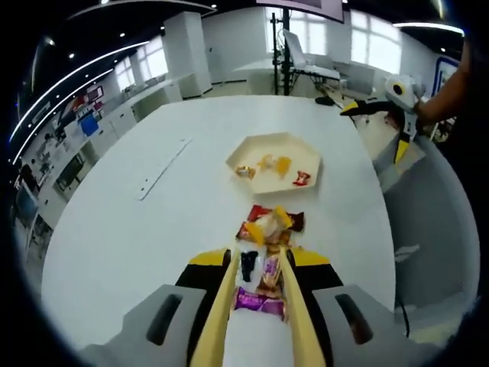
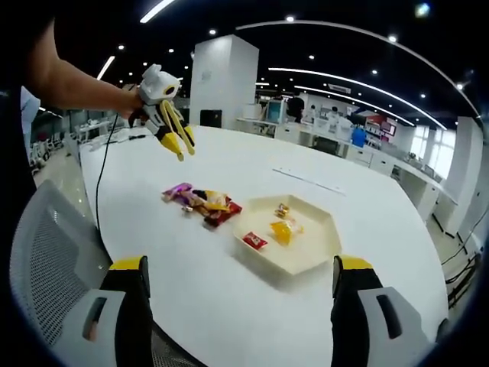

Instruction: Place the target food into the container with the food tongs after gripping and lifting it, then release it inside without dropping or visibly crushing the food.

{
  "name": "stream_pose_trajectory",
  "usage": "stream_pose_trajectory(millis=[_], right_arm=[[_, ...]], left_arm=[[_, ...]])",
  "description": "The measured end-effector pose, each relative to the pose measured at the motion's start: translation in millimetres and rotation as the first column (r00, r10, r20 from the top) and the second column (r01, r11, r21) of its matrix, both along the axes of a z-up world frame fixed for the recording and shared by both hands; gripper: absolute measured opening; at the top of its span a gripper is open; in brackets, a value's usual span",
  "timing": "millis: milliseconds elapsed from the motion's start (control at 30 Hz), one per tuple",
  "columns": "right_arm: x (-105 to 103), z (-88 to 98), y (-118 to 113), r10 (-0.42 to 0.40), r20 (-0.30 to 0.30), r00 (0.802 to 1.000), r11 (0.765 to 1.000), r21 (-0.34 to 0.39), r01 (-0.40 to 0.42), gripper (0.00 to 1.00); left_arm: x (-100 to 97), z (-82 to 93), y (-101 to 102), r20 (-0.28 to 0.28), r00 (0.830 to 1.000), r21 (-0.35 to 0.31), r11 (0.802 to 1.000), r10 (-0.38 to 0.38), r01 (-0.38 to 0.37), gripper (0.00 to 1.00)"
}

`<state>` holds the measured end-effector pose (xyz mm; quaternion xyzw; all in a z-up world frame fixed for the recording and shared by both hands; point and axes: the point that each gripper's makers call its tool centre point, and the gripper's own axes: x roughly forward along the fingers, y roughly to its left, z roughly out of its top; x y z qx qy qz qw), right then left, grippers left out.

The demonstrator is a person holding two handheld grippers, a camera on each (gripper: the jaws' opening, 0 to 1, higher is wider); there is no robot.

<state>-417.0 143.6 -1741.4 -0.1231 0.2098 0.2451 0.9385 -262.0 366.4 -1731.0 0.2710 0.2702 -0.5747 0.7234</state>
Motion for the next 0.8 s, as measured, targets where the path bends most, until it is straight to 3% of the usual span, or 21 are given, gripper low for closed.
stream_pose_trajectory(millis=[400,467,800], right_arm=[[0,-2.1,0,0.000,-0.010,1.000,1.000,-0.006,0.000,0.99],[0,-2.0,-1,-0.006,-0.009,1.000,1.000,-0.008,0.005,0.99],[0,-4.3,0,-0.003,-0.017,1.000,1.000,-0.015,0.003,0.99]], left_arm=[[-6.1,-27.0,0,-0.025,0.997,0.030,0.997,-0.068,0.069,0.26],[-3.5,-33.0,2,0.001,0.997,0.052,0.996,-0.077,0.077,0.25],[-7.3,-54.5,1,-0.039,0.996,0.046,0.996,-0.075,0.077,0.26]])
